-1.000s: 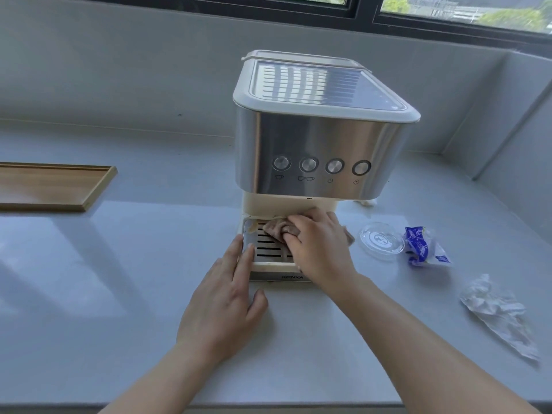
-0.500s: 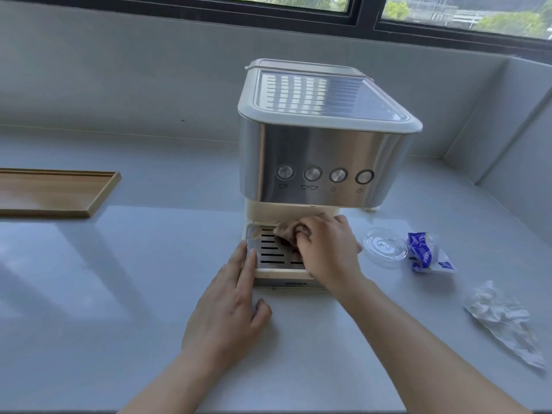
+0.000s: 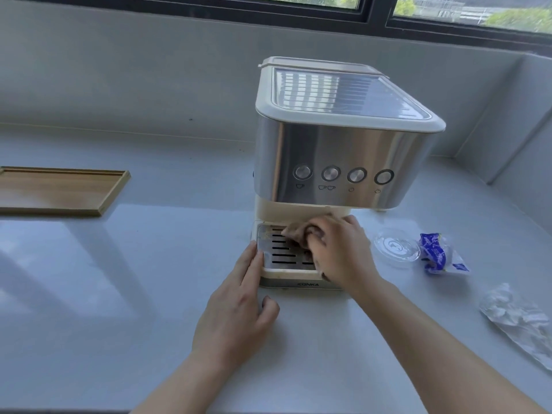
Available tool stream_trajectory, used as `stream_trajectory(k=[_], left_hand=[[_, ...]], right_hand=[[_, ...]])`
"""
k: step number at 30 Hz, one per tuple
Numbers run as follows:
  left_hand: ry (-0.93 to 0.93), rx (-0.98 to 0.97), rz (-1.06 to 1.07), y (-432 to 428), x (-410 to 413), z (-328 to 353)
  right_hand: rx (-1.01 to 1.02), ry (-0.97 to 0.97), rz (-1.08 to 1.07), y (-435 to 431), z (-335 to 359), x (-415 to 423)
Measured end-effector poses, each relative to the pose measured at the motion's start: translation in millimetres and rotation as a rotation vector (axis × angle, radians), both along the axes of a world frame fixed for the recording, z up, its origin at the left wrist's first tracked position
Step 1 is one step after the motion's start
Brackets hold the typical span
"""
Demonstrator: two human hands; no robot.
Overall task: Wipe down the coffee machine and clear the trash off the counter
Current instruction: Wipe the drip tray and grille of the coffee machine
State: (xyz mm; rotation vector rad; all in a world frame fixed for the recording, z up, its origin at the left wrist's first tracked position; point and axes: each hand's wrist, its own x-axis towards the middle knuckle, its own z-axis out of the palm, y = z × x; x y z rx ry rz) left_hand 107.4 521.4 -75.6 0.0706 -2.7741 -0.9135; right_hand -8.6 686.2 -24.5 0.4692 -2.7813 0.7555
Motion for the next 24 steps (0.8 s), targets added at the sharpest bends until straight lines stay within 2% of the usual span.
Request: stream_trajectory(k=[3,5,7,9,11,14,17,21,24], left_hand=[[0.004,0.006,-0.007,-1.1,0.1,2.3],[0.008,0.010,-0.010,-2.7,-0.7,2.3],[0.008,0.020,-0.016,-3.5,-1.5,0.9],[0.020,0.041,-0.017,-4.8,-3.3,-1.0],[0.027,0.074,-0.012,-5.6,-5.7,-2.1],[0.042,0.153,-0.014,-8.5,-8.1,-3.3],[0.064,0.194,-0.017,-11.8,-8.7,-4.9],[0.077,0.170,-0.004,-12.3,-10.0,-7.3],[0.085,0.143,0.007,-10.2,-9.6,-9.8]], right_hand=[[-0.060,-0.080,0.211,-25.3,7.4,3.7],[-0.060,-0.154,0.295,-11.3,9.9,1.0],[-0.031,-0.096,0.249,20.9,1.5,4.4],[-0.085,0.007,0.181,41.6,-7.6,19.7],[-0.125,0.082,0.268,36.9,-14.6,34.6],[0.000,0.133,0.430,5.1,-24.3,48.0],[0.056,0.209,0.317,-9.6,-28.3,52.2],[-0.078,0.303,0.195,24.4,-35.7,44.5],[-0.108,0.284,0.115,43.9,-36.8,44.0]])
